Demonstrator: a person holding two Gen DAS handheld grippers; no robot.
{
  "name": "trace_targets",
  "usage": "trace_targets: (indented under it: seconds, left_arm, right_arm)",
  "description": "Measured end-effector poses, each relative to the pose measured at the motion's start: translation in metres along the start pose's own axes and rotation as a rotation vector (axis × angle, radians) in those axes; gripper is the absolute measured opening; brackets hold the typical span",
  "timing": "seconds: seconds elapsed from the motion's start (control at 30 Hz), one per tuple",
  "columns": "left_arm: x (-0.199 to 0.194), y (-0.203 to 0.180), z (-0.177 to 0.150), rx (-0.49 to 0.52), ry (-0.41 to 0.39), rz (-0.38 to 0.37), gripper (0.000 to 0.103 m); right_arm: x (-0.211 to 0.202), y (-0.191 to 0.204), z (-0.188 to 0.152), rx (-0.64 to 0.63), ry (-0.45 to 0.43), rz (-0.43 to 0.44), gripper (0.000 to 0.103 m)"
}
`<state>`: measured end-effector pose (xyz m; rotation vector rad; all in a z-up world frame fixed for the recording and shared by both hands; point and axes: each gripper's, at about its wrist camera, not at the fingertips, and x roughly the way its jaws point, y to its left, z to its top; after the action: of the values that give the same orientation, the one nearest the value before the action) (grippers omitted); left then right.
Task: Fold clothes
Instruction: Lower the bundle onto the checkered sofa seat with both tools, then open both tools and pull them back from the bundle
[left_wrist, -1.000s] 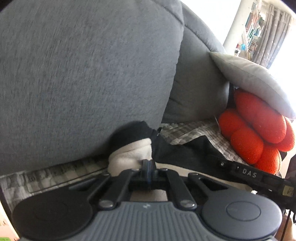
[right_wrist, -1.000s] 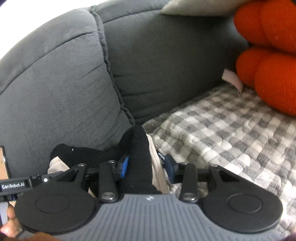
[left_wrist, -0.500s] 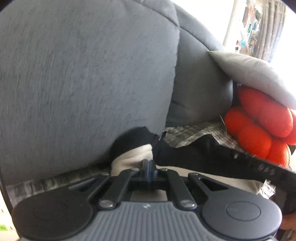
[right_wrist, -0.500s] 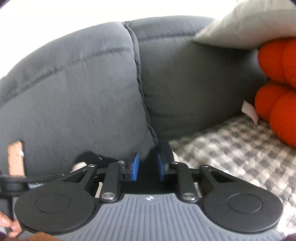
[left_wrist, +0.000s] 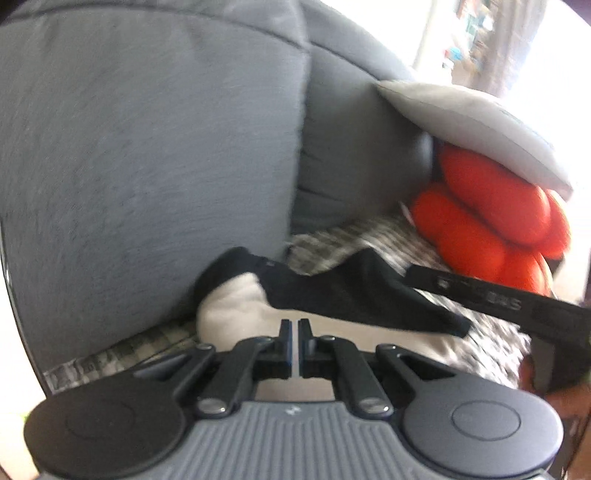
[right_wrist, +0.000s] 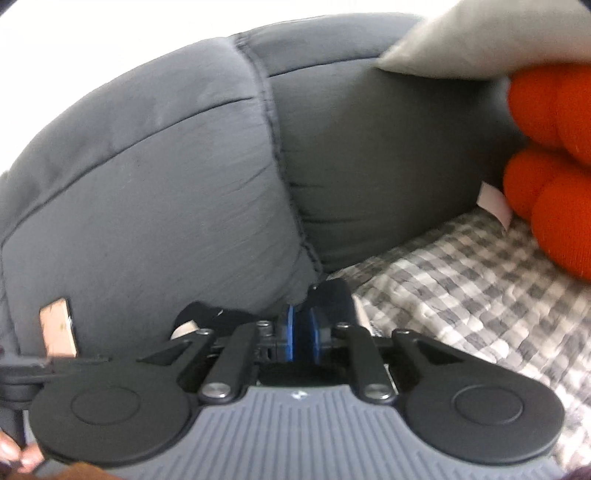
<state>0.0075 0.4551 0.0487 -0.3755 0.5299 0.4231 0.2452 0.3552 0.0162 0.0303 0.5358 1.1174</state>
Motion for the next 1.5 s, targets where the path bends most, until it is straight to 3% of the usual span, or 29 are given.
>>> trace_targets:
  seconds: [0.13, 0.27, 0.37, 0.4, 0.47, 0.5, 0.53, 0.6, 0.7, 0.73, 0.8, 0.83, 0.93, 1.07, 1.17, 1.23, 1.37, 1.5]
  left_arm:
    - [-0.003, -0.012, -0.013, 0.088, 0.077, 0.015, 0.003]
    - [0.011, -0.029, -0.022, 0.148, 0.099, 0.084, 0.003]
    - [0.011, -0.041, -0.024, 0.181, 0.095, 0.132, 0.003]
    - [0.010, -0.043, -0.023, 0.185, 0.094, 0.146, 0.003]
    - [0.007, -0.048, -0.022, 0.196, 0.088, 0.174, 0.008]
    - [0.003, -0.052, -0.022, 0.201, 0.078, 0.187, 0.021]
    - [-0.001, -0.055, -0.022, 0.207, 0.067, 0.199, 0.044]
    - [-0.010, -0.062, -0.022, 0.224, 0.020, 0.208, 0.069]
    - [-0.021, -0.070, -0.021, 0.227, -0.019, 0.204, 0.080]
    - [-0.023, -0.071, -0.020, 0.214, -0.013, 0.192, 0.084]
    - [-0.025, -0.072, -0.017, 0.187, 0.002, 0.170, 0.088]
    - [-0.027, -0.072, -0.016, 0.170, 0.023, 0.169, 0.089]
    - [-0.034, -0.072, -0.013, 0.107, 0.078, 0.173, 0.096]
    - [-0.050, -0.072, -0.015, 0.024, 0.153, 0.172, 0.098]
    - [-0.071, -0.072, -0.018, -0.034, 0.160, 0.177, 0.100]
    - [-0.086, -0.079, -0.019, -0.042, 0.147, 0.219, 0.101]
    - [-0.109, -0.097, -0.019, -0.032, 0.144, 0.315, 0.102]
    - [-0.127, -0.113, -0.023, -0.039, 0.155, 0.426, 0.102]
  right_arm:
    - [0.004, 0.006, -0.001, -0.002, 0.077, -0.019, 0.017]
    - [0.019, 0.005, -0.012, -0.004, 0.175, -0.082, 0.011]
    - [0.016, 0.003, -0.011, 0.019, 0.174, -0.080, 0.011]
    - [0.012, 0.003, -0.009, 0.034, 0.170, -0.072, 0.015]
    - [0.002, 0.005, -0.006, 0.056, 0.162, -0.061, 0.017]
    - [-0.002, 0.006, -0.005, 0.057, 0.164, -0.063, 0.017]
    - [-0.008, 0.008, -0.003, 0.051, 0.162, -0.069, 0.017]
    - [-0.019, 0.013, 0.002, 0.030, 0.148, -0.093, 0.017]
    - [-0.035, 0.020, 0.012, -0.004, 0.117, -0.138, 0.019]
    - [-0.039, 0.022, 0.016, -0.010, 0.109, -0.149, 0.021]
    - [-0.047, 0.024, 0.021, 0.001, 0.110, -0.164, 0.060]
    - [-0.052, 0.025, 0.021, 0.004, 0.115, -0.173, 0.064]
    - [-0.073, 0.029, 0.016, -0.003, 0.168, -0.191, 0.064]
    - [-0.106, 0.031, 0.004, 0.013, 0.197, -0.232, 0.064]
    - [-0.128, 0.034, -0.003, 0.049, 0.203, -0.233, 0.064]
    - [-0.142, 0.038, -0.007, 0.061, 0.202, -0.230, 0.067]
    - [-0.167, 0.058, -0.009, 0.011, 0.195, -0.283, 0.081]
    - [-0.191, 0.066, -0.013, 0.021, 0.161, -0.295, 0.103]
